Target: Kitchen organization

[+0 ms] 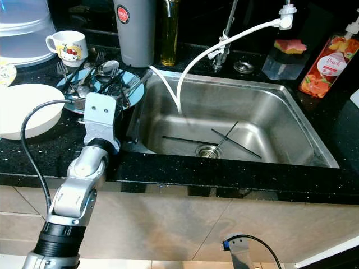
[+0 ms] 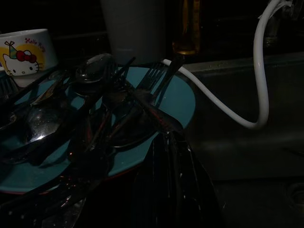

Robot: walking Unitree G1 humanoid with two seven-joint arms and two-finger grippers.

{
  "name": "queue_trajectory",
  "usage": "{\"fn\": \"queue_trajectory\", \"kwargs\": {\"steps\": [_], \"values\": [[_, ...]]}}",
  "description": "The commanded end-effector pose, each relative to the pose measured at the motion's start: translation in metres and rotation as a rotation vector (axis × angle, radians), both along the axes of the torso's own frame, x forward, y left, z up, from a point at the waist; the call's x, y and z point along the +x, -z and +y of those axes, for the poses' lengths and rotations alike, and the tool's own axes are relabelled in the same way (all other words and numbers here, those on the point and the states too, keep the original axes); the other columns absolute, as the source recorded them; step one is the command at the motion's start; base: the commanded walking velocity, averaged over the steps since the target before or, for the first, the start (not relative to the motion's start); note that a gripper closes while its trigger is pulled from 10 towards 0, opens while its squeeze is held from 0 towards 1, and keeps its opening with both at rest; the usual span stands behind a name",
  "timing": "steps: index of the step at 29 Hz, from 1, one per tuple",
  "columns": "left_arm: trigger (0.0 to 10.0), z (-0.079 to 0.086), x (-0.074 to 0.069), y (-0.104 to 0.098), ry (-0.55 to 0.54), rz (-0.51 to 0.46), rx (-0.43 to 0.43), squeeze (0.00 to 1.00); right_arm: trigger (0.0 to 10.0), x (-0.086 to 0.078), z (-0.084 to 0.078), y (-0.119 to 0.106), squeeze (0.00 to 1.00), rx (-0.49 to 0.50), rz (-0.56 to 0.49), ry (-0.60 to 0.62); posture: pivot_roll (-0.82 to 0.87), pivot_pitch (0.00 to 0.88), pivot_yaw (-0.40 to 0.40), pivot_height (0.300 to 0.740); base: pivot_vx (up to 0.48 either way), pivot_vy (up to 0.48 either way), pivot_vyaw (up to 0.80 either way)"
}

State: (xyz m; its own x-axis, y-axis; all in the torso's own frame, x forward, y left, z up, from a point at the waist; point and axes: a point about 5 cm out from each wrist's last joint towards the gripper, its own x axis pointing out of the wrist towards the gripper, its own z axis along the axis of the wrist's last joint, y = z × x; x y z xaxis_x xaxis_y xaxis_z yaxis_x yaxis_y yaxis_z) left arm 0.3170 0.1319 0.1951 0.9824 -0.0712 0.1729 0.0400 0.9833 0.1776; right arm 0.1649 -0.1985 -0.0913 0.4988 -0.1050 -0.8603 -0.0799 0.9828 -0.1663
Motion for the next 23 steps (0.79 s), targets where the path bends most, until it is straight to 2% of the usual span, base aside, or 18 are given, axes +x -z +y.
{"fn": "queue_trajectory", "kwargs": {"steps": [1,10,17,23], "values": [[10.0,-0.005,-0.001,-0.002,0.014,-0.012,-0.009,0.00,10.0,-0.002,-0.004,0.000,0.00,-0.007,0.010,0.014,0.24,0.035,-0.108,0.740,0.000,0.000,0.00],[10.0,-0.004,-0.002,0.004,0.014,0.007,-0.004,0.00,10.0,0.002,-0.003,-0.001,0.00,-0.006,0.007,0.011,0.24,0.029,-0.109,0.740,0.000,0.000,0.00],[10.0,-0.005,0.001,-0.005,0.022,-0.029,-0.009,0.00,10.0,0.002,-0.005,-0.001,0.00,-0.009,0.008,0.011,0.24,0.023,-0.107,0.740,0.000,0.000,0.00],[10.0,-0.004,-0.002,0.011,0.014,0.034,-0.006,0.00,10.0,-0.001,-0.006,0.000,0.00,-0.009,0.012,0.013,0.24,0.029,-0.107,0.740,0.000,0.000,0.00]]}}
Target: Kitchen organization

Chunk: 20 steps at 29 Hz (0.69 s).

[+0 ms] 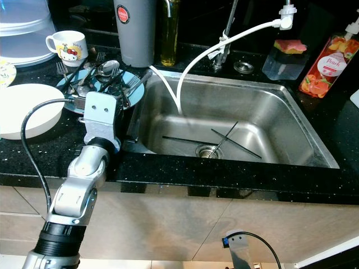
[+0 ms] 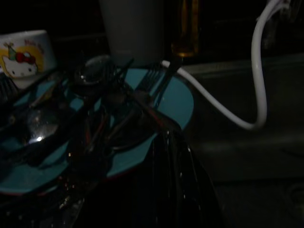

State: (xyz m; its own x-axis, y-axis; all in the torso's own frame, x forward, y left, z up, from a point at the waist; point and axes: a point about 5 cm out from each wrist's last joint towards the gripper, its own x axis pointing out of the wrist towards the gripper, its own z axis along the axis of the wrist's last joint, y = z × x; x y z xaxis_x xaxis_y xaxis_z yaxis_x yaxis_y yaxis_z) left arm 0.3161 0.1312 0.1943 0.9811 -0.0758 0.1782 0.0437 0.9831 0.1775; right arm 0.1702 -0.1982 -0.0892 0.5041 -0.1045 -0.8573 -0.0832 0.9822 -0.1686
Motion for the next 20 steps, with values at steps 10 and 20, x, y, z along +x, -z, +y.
{"fn": "queue_trajectory", "kwargs": {"steps": [10,20], "values": [[10.0,-0.005,0.002,-0.009,0.017,-0.029,-0.015,0.00,10.0,-0.007,0.000,0.003,0.00,-0.004,0.024,0.019,0.24,0.036,-0.105,0.740,0.000,0.000,0.00],[10.0,-0.005,0.000,-0.003,0.014,-0.010,-0.012,0.00,10.0,-0.011,0.000,0.005,0.00,-0.001,0.029,0.019,0.23,0.041,-0.110,0.740,0.000,0.000,0.00]]}}
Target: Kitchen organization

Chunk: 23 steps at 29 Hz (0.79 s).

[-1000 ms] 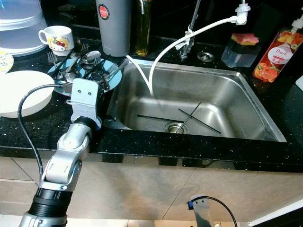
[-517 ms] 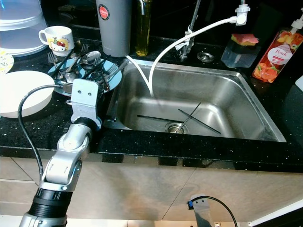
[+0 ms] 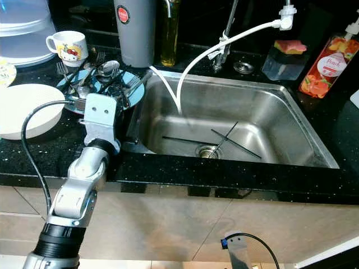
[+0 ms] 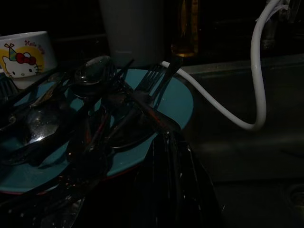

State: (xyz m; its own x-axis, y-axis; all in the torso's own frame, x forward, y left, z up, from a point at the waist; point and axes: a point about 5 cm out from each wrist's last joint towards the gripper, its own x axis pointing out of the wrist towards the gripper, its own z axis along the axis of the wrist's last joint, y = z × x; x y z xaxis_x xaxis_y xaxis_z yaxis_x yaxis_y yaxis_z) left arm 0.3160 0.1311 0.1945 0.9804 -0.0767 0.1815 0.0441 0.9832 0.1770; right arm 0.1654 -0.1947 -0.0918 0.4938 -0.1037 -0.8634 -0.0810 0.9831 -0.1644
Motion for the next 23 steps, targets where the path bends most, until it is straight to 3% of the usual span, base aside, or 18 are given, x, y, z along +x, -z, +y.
{"fn": "queue_trajectory", "kwargs": {"steps": [1,3,9,14,18,23], "values": [[10.0,-0.005,0.000,-0.003,0.013,-0.007,-0.011,0.00,10.0,-0.006,-0.004,0.002,0.00,-0.005,0.018,0.014,0.23,0.041,-0.110,0.740,0.000,0.000,0.00],[10.0,-0.003,0.003,-0.009,0.009,-0.025,-0.017,0.00,10.0,-0.009,-0.006,0.003,0.00,-0.008,0.022,0.016,0.23,0.042,-0.108,0.740,0.000,0.000,0.00],[10.0,-0.001,0.000,0.012,0.008,0.044,0.009,0.00,10.0,-0.010,-0.007,0.003,0.00,-0.006,0.021,0.022,0.23,0.043,-0.107,0.740,0.000,0.000,0.00],[10.0,-0.003,-0.001,0.008,0.010,0.029,0.002,0.00,10.0,-0.010,-0.008,0.003,0.00,-0.007,0.025,0.019,0.23,0.047,-0.112,0.740,0.000,0.000,0.00],[10.0,0.000,0.003,-0.011,0.001,-0.034,-0.011,0.00,10.0,-0.009,-0.012,0.002,0.00,-0.011,0.028,0.019,0.23,0.045,-0.113,0.740,0.000,0.000,0.00],[10.0,0.002,0.003,0.002,-0.003,0.009,0.001,0.00,10.0,-0.008,-0.013,0.001,0.00,-0.013,0.027,0.021,0.23,0.045,-0.110,0.740,0.000,0.000,0.00]]}}
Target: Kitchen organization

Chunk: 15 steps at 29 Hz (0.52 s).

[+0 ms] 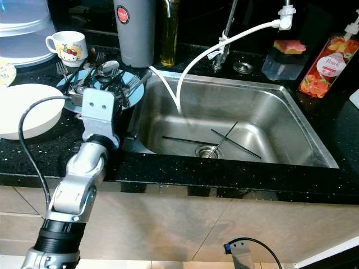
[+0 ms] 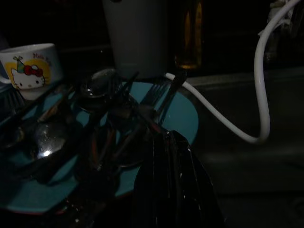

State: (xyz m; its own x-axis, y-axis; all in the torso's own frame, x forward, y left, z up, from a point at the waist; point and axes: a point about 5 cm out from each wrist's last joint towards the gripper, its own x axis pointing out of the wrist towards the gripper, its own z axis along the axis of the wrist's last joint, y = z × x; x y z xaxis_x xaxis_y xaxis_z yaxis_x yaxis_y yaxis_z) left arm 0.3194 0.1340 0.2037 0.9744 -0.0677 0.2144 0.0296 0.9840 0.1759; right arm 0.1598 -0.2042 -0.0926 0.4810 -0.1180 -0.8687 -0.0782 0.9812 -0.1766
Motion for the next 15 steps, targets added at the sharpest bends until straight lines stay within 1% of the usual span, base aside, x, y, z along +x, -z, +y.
{"fn": "queue_trajectory", "kwargs": {"steps": [1,4,8,9,10,13,14,15], "values": [[10.0,-0.002,-0.002,0.016,0.007,0.055,0.012,0.00,10.0,-0.002,-0.003,0.001,0.00,0.002,0.012,0.017,0.23,0.045,-0.110,0.740,0.000,0.000,0.00],[10.0,-0.003,-0.003,0.019,0.010,0.063,0.013,0.00,10.0,-0.003,-0.002,0.001,0.00,0.003,0.012,0.017,0.23,0.046,-0.112,0.740,0.000,0.000,0.00],[10.0,-0.002,0.000,0.003,0.004,0.013,0.002,0.00,10.0,-0.006,0.000,0.002,0.00,0.004,0.018,0.014,0.23,0.045,-0.112,0.740,0.000,0.000,0.00],[10.0,-0.002,0.000,0.003,0.004,0.013,0.002,0.00,10.0,-0.006,0.000,0.002,0.00,0.004,0.018,0.014,0.23,0.045,-0.112,0.740,0.000,0.000,0.00],[10.0,-0.001,0.002,-0.003,0.001,-0.007,-0.004,0.00,10.0,-0.006,0.000,0.003,0.00,0.003,0.019,0.015,0.23,0.043,-0.110,0.740,0.000,0.000,0.00],[10.0,0.000,0.004,-0.007,0.005,-0.017,-0.005,0.00,10.0,-0.007,-0.002,0.002,0.00,0.002,0.021,0.018,0.23,0.043,-0.110,0.740,0.000,0.000,0.00],[10.0,0.000,0.004,-0.003,0.002,-0.001,-0.002,0.00,10.0,-0.007,-0.003,0.002,0.00,0.001,0.022,0.019,0.23,0.038,-0.108,0.740,0.000,0.000,0.00],[10.0,0.000,0.004,-0.003,0.002,-0.001,-0.002,0.00,10.0,-0.007,-0.003,0.002,0.00,0.001,0.022,0.019,0.23,0.038,-0.108,0.740,0.000,0.000,0.00]]}}
